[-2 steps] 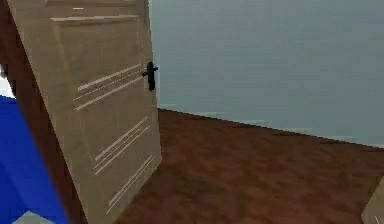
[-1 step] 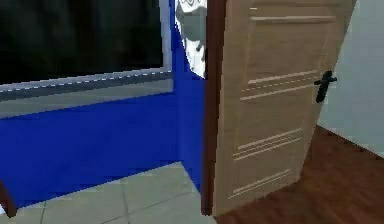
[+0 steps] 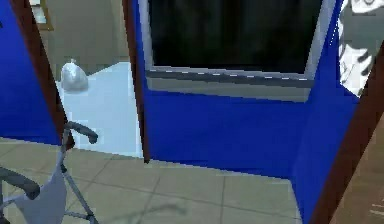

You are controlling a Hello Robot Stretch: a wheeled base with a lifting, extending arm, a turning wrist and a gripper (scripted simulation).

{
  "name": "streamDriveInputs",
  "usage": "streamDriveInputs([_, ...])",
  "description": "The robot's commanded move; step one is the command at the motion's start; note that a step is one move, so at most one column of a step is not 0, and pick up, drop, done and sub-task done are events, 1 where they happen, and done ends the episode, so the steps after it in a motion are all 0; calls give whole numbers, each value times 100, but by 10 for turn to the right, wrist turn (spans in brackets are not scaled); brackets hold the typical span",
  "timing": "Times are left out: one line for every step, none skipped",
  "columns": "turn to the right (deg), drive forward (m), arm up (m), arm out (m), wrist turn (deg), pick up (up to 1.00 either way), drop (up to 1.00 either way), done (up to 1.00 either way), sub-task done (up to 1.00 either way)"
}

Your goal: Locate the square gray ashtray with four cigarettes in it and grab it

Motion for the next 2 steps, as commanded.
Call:
streamDriveInputs([0, 100, 0, 0, 0, 0, 0, 0, 0])
streamDriveInputs([-180, 0, 0, 0, 0, 0, 0, 0, 0])
